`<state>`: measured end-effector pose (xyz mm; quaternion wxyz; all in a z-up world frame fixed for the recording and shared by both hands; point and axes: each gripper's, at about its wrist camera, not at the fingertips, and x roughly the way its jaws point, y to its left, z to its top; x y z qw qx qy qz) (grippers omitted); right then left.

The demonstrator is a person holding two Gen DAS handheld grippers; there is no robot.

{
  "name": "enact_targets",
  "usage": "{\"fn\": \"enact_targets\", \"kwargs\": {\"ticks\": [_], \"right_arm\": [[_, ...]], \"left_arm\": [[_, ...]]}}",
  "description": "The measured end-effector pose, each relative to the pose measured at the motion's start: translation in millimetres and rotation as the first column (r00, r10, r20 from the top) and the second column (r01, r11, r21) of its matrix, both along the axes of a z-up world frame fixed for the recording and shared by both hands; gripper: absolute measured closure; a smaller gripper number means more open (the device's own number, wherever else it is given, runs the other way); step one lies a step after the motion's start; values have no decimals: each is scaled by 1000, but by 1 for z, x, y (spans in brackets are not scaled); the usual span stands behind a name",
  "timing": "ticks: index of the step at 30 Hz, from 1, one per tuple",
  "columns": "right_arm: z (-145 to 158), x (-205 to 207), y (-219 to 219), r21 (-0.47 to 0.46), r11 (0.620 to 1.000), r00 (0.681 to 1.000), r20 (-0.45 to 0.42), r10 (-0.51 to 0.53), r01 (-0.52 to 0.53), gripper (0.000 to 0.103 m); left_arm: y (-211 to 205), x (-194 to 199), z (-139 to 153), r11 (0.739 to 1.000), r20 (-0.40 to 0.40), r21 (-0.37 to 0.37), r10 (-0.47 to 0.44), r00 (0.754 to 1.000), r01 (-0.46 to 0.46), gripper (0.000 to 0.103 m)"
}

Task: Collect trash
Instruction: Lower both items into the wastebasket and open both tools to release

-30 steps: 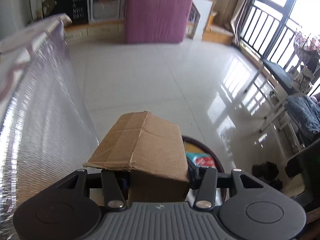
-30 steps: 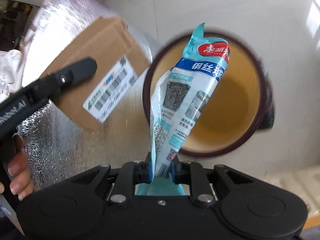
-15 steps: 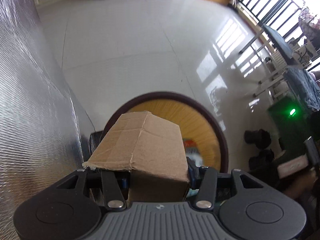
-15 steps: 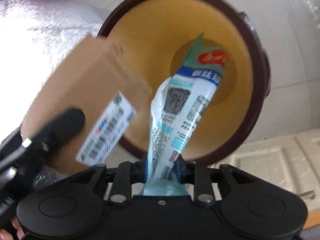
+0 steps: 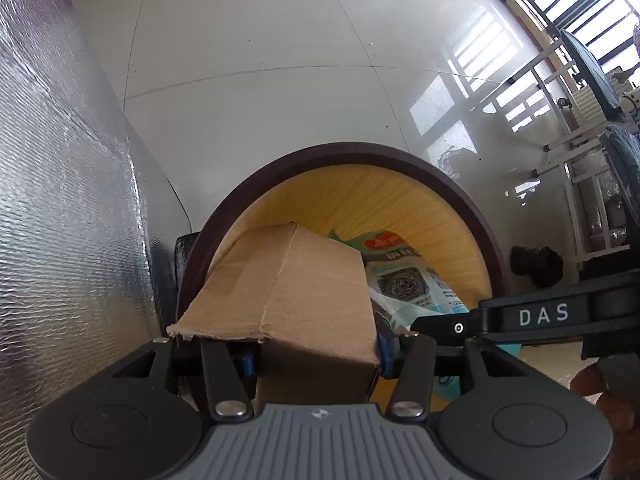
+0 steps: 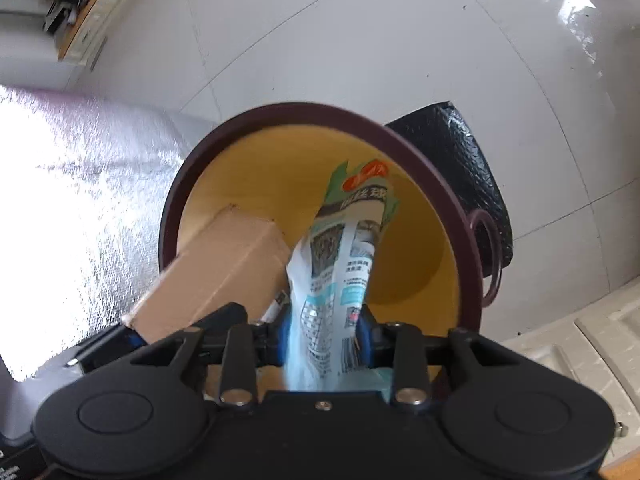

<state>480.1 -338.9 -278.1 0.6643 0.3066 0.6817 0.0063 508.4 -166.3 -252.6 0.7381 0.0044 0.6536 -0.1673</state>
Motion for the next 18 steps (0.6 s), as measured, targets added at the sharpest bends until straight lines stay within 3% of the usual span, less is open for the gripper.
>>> {"fn": "enact_targets", "kwargs": {"ticks": [2, 3, 4, 18], "right_arm": [[-1, -1, -3, -21, 1000, 1000, 0, -13, 13, 60], [-1, -5, -3, -27, 999, 1000, -1, -23, 23, 45], [0, -3, -2, -34, 999, 1000, -3, -31, 31, 36], [44, -13, -3, -54, 999, 996, 91, 9, -4, 34]], "left_arm": [[-4, -1, -2, 1000, -14, 6, 6, 1000, -6, 44], [-1, -3, -1, 1000, -22, 2, 3, 1000, -3, 37], [-1, -4, -1, 1000, -24, 2, 0, 1000, 0, 34], [18, -11, 34, 999, 22, 38, 11, 1000, -12, 11]]}}
